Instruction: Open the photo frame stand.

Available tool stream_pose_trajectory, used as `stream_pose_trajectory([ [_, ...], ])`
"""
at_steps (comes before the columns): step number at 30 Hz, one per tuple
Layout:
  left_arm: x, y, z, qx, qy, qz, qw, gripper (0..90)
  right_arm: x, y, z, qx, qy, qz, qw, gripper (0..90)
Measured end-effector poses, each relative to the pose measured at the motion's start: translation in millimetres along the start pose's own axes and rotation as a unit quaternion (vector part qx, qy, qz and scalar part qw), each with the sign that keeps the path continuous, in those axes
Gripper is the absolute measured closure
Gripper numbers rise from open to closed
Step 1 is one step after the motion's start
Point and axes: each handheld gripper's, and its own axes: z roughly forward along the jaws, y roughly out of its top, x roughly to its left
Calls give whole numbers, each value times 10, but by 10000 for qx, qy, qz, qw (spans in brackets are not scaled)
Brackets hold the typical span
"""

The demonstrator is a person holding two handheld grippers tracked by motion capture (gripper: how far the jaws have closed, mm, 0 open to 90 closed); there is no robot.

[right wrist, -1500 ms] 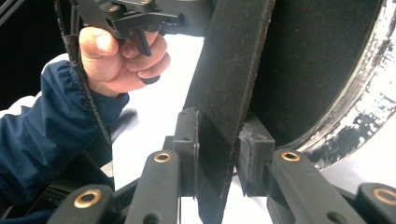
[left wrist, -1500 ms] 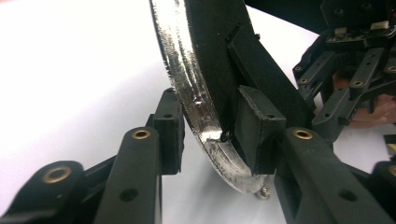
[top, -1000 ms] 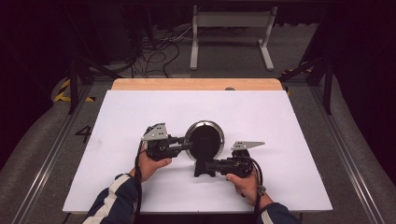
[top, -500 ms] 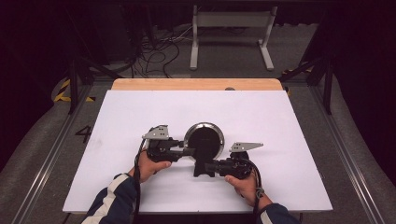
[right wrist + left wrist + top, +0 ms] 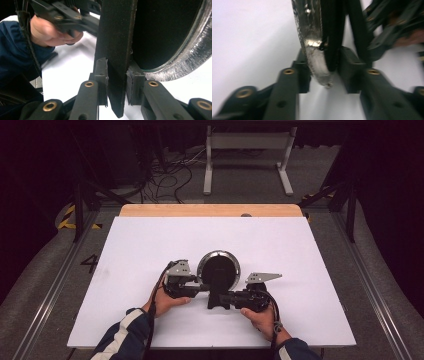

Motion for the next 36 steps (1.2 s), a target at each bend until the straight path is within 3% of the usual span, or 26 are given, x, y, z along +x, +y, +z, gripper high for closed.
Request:
stream_pose_trajectory([
  [4, -15, -5, 9, -56, 46, 24, 10000, 686, -10, -1, -15, -13, -4, 56, 10000, 745],
  [10, -54, 8, 20, -81, 345, 211, 9991, 685, -8, 8, -32, -38, -2, 55, 10000, 741],
  [11, -69, 14, 23, -89, 492, 309, 9983, 685, -7, 10, -33, -38, -9, 39, 10000, 740],
  [13, -75, 17, 23, -85, 549, 335, 9979, 683, -6, 11, -33, -41, -7, 37, 10000, 739],
  [15, -87, 25, 22, -70, 746, 450, 9962, 683, -2, 16, -35, -49, 16, 50, 10000, 738],
  [17, -88, 26, 22, -71, 774, 468, 9959, 684, -1, 17, -35, -47, 25, 50, 10000, 738],
  [18, -88, 28, 20, -51, 894, 536, 9945, 684, 2, 18, -33, -41, 36, 36, 10000, 738],
  [27, -42, 7, 26, -83, 1122, 482, 9925, 705, 15, 32, -20, 45, 21, -17, 10000, 734],
  [36, -36, 31, 72, -55, 1395, 678, 9879, 702, -34, 34, -13, 5, -62, 73, 10000, 725],
])
